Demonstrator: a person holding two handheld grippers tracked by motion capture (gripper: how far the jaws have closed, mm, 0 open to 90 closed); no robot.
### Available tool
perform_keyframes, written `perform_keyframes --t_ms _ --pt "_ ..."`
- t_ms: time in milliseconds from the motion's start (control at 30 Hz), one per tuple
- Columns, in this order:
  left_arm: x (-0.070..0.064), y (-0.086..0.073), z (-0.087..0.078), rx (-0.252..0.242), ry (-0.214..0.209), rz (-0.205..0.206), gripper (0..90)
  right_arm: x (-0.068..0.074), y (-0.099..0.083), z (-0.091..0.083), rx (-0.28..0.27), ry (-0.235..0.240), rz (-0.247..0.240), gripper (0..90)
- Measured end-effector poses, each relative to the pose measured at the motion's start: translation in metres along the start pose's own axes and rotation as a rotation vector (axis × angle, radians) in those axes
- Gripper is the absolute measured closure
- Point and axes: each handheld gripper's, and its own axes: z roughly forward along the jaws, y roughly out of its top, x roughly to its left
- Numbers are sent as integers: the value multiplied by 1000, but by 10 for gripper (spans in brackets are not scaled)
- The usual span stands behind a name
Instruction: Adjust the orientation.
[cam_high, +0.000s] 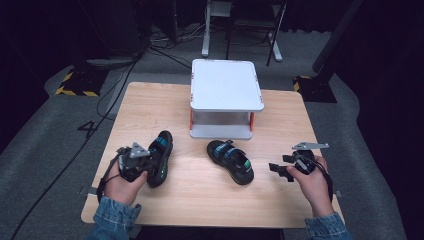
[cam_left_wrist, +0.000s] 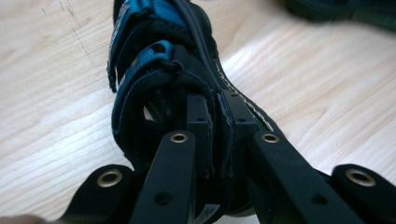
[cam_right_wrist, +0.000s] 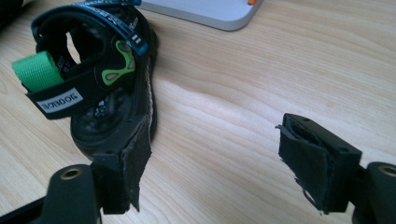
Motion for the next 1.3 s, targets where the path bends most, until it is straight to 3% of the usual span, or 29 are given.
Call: perform_keyframes --t_ms 133,200,267,400,467,533,633,733,767,867,933,967,1133,1233,1300 --pt "6 3 0 -5 -13 -23 827 -2 -7 -4 7 -16 16 254" --pt "1 4 5 18 -52 -11 826 -2 -9 -6 3 -22 17 254" --pt "-8 5 13 27 -59 33 823 -2 -10 -8 2 -24 24 254" --pt "-27 7 24 59 -145 66 825 -2 -10 -8 1 -23 22 254" --pt "-35 6 29 57 -225 54 860 -3 -9 -8 3 -21 19 254" --pt "-40 6 30 56 -208 67 833 -3 -9 -7 1 -15 17 254" --pt "-39 5 27 29 -207 45 747 -3 -7 -5 3 -11 15 254" --pt "-37 3 22 -43 -210 17 509 -2 -5 -3 1 -6 8 254" --pt "-37 3 19 -57 -200 23 476 -1 -3 -2 -2 -3 1 253" --pt "-35 5 4 -90 -105 74 282 1 -1 0 -1 6 -2 252" --pt "-31 4 -5 -91 -61 78 252 1 1 1 1 7 -1 252" --pt "-28 3 -8 -81 -48 80 197 2 2 3 3 9 -3 251" --pt "-21 -11 -7 28 -59 70 165 5 7 9 8 22 -19 250" --pt "-21 -16 1 48 -63 55 172 8 11 14 15 30 -30 249" --pt "-19 -19 7 50 -58 43 252 10 12 16 19 37 -37 248"
